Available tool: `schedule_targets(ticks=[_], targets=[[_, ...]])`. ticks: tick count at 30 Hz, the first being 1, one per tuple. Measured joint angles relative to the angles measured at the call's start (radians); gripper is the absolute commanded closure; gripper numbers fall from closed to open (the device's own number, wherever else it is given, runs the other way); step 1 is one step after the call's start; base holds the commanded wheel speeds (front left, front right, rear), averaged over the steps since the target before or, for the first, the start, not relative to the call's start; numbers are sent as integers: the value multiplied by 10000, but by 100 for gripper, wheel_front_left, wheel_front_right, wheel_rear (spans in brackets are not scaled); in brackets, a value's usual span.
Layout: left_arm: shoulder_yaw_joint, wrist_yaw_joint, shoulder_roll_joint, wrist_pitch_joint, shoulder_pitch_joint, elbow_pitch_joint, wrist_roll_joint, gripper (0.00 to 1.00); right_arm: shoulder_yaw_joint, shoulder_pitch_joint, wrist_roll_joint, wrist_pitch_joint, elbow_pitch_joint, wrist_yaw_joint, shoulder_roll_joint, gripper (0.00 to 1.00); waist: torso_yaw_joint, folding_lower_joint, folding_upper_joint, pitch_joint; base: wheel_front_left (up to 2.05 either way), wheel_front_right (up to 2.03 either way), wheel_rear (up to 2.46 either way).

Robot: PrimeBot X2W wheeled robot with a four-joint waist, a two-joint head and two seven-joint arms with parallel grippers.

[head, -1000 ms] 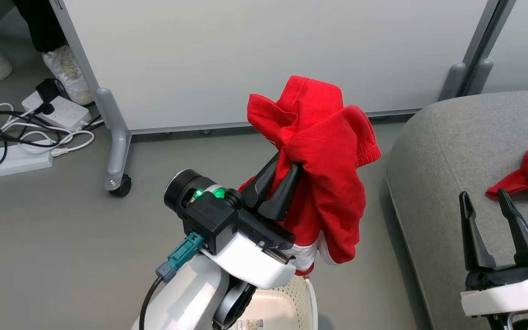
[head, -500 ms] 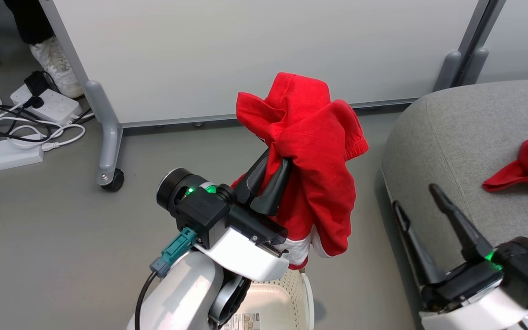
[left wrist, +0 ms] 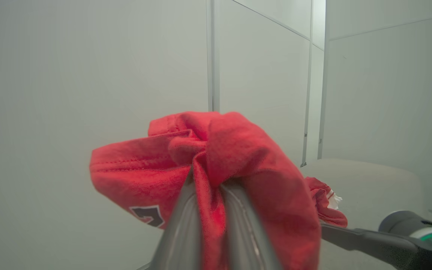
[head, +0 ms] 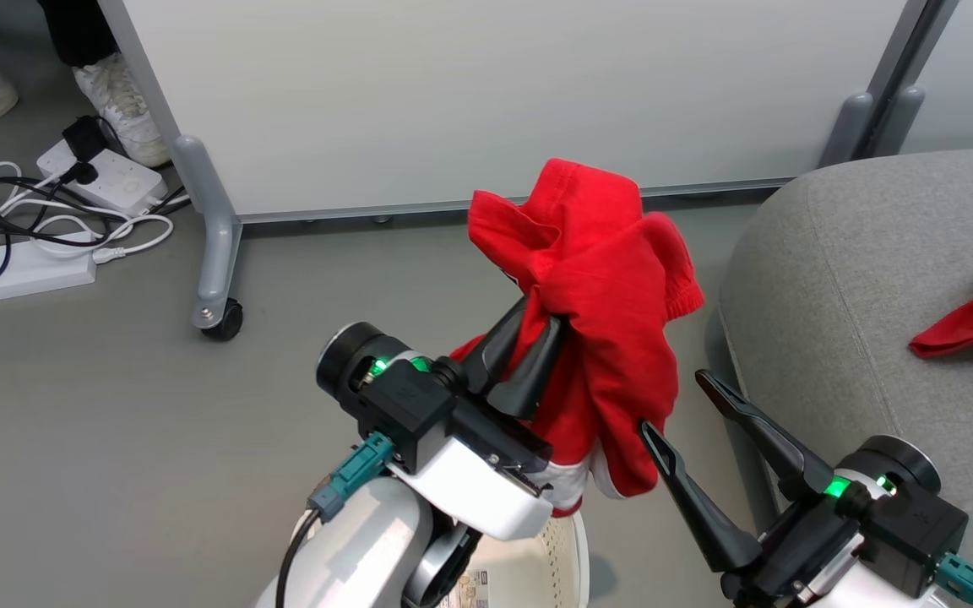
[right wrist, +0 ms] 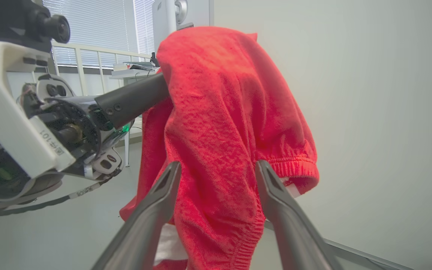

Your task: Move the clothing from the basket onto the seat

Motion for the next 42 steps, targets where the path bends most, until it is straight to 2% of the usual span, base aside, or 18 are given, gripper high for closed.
schedule_targets(ticks=[21,30,31,32,42], targets=[[-2199,0,4,0,-107,92,-454,100,558,-598,546,0,1340,0,314,0,416,0,0,-147,0,0,0],[-2527,-6,6,0,-103,12,-1053,100,546,-745,570,0,1743,0,583,0,533,0,0,-182,0,0,0],[-2552,-8,6,0,-104,19,-1055,100,606,-746,675,0,1758,0,608,16,547,0,0,-176,0,0,0],[-2569,-10,6,0,-105,36,-1055,100,623,-747,750,0,1801,0,637,100,557,0,0,-170,0,0,0],[-2368,15,-2,-2,-145,305,-1005,100,119,-735,1110,0,1664,0,915,100,607,0,0,-201,0,0,0]])
